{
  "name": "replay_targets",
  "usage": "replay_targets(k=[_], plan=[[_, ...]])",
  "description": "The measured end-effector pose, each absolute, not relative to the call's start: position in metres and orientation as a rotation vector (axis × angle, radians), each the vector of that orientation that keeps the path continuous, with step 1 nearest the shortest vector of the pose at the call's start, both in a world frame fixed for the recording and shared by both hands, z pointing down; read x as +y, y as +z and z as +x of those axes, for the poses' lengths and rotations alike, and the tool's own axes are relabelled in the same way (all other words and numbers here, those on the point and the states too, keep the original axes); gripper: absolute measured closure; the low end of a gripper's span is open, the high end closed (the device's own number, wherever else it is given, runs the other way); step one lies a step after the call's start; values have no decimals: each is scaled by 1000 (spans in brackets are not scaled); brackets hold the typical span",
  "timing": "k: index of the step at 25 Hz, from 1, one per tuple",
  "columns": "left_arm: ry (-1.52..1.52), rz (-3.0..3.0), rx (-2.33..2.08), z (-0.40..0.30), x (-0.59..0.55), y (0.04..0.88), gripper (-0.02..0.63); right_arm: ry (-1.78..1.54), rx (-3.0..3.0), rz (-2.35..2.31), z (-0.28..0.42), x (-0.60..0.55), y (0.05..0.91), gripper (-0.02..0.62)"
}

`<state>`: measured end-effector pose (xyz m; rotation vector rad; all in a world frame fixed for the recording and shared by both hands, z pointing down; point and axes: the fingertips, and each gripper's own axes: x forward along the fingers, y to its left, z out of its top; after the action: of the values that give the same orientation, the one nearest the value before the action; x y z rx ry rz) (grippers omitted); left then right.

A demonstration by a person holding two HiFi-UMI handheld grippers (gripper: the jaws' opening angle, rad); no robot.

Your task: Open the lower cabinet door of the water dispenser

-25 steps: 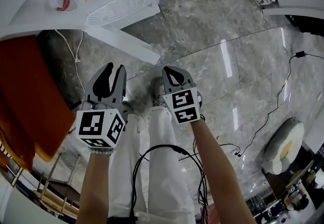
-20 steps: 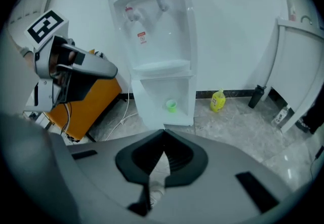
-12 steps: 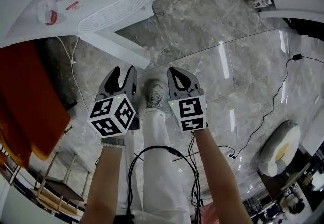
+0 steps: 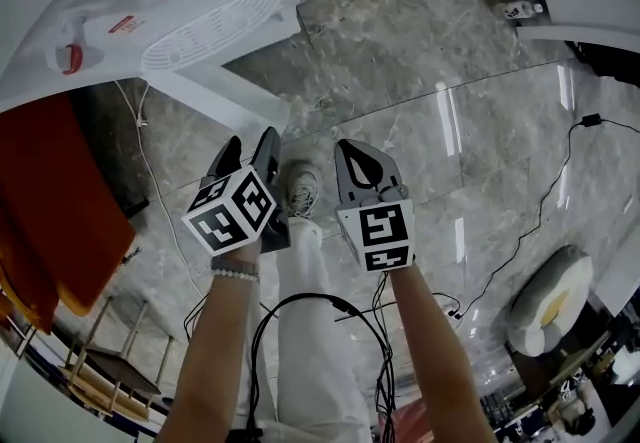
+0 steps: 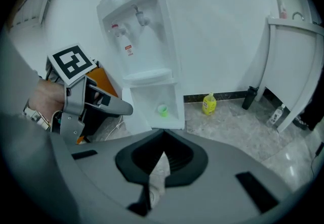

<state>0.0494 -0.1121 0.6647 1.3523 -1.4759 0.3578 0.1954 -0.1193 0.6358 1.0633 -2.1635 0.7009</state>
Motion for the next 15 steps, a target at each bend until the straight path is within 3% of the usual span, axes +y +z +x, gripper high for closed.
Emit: replay_targets(k=[15], plan=[[433,1234,-1508,56,-112,692,291,720,-2166,1023,193,-123,642,592]])
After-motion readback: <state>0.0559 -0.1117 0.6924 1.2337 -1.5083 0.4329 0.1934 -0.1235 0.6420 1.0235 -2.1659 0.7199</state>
